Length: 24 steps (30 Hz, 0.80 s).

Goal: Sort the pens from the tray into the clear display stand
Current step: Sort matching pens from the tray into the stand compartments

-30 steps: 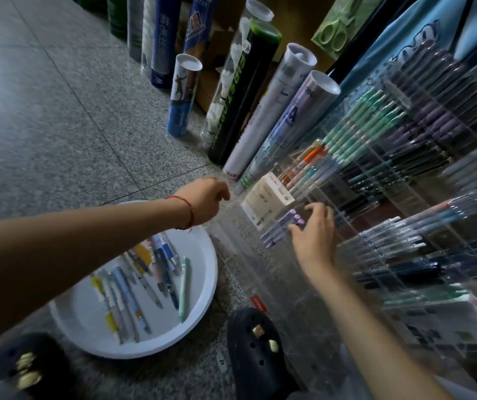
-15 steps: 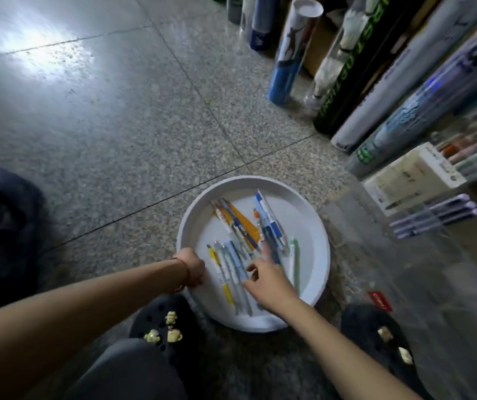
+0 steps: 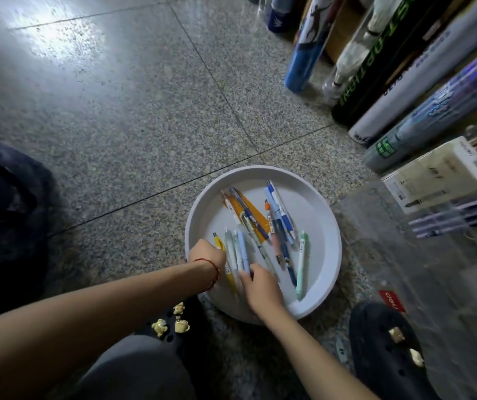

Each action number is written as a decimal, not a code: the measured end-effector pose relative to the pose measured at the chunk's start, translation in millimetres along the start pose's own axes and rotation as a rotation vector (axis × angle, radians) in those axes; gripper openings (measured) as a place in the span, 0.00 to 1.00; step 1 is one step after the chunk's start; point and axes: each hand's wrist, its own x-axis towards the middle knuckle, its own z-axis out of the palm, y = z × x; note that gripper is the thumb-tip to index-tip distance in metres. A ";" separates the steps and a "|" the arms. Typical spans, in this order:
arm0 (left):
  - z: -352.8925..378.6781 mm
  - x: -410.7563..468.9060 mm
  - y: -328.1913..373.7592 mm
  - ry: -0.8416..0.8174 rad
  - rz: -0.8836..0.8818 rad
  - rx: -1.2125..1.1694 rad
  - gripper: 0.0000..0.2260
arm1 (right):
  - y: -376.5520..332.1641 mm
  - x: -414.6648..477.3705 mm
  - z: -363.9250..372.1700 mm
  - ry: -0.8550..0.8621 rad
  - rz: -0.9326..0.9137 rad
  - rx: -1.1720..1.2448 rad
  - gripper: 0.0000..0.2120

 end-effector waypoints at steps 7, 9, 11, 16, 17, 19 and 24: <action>12.0 -23.8 18.9 -0.234 0.280 -0.039 0.15 | 2.1 -15.3 -15.4 0.090 -0.196 0.182 0.05; 19.2 -25.2 24.4 -0.207 0.244 -0.156 0.11 | 0.5 -19.2 -16.8 0.085 -0.281 0.147 0.08; 22.4 -23.5 27.9 -0.189 0.182 -0.280 0.09 | 0.5 -18.1 -20.7 0.076 -0.331 0.132 0.10; 10.7 -19.6 45.0 -0.107 0.075 -0.611 0.10 | 16.1 -4.9 -45.0 0.042 -0.313 0.110 0.08; 7.3 -16.4 48.1 -0.076 0.048 -0.642 0.09 | 18.8 1.2 -51.5 0.096 -0.279 0.128 0.08; 2.8 -11.7 52.7 -0.067 -0.025 -0.685 0.07 | 21.4 18.8 -65.3 0.259 -0.221 0.094 0.07; 13.8 -16.1 57.7 -0.162 -0.033 -0.554 0.04 | 17.1 59.3 -82.6 0.313 -0.087 -0.310 0.13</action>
